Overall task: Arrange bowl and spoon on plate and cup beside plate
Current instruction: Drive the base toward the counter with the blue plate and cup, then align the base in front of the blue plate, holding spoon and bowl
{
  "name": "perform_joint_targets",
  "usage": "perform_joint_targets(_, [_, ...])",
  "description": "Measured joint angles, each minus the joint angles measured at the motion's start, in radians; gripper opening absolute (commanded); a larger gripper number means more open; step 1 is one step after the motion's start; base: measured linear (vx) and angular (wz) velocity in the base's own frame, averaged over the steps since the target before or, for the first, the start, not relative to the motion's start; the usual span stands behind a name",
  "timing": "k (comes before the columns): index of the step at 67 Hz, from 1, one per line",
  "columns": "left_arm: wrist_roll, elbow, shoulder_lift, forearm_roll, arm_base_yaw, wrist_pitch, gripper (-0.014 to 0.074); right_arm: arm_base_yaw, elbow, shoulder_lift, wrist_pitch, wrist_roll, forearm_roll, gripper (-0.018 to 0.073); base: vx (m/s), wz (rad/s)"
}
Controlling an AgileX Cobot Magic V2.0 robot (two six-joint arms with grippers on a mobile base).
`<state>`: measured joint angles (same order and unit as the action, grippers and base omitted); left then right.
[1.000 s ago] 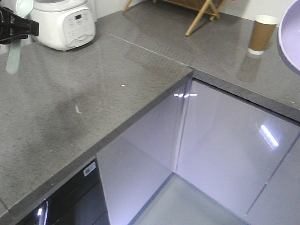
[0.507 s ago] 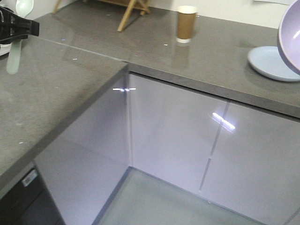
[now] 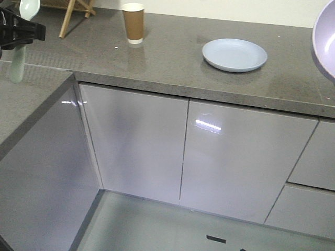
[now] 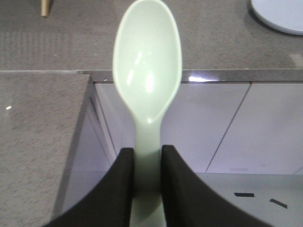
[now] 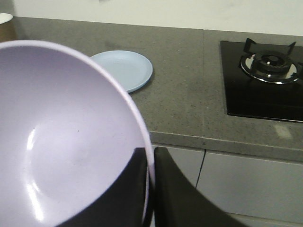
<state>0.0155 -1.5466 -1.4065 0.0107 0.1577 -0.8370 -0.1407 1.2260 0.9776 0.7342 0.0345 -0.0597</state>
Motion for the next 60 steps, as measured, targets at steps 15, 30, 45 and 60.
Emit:
perform_joint_targets(15, [0.000, 0.000, 0.000, 0.000, 0.000, 0.000, -0.0006, 0.000, 0.000, 0.000, 0.000, 0.000, 0.000, -0.0008, -0.02, -0.14])
perform_joint_targets(30, [0.000, 0.000, 0.000, -0.002, 0.000, 0.000, -0.0006, 0.000, 0.000, 0.000, 0.000, 0.000, -0.002, -0.0008, 0.00, -0.03])
perform_joint_targets(45, [0.000, 0.000, 0.000, -0.002, 0.000, 0.000, -0.0006, 0.000, 0.000, 0.000, 0.000, 0.000, -0.002, -0.0008, 0.02, -0.14])
perform_joint_targets(60, [0.000, 0.000, 0.000, -0.002, 0.000, 0.000, -0.0006, 0.000, 0.000, 0.000, 0.000, 0.000, -0.002, -0.0008, 0.06, -0.21])
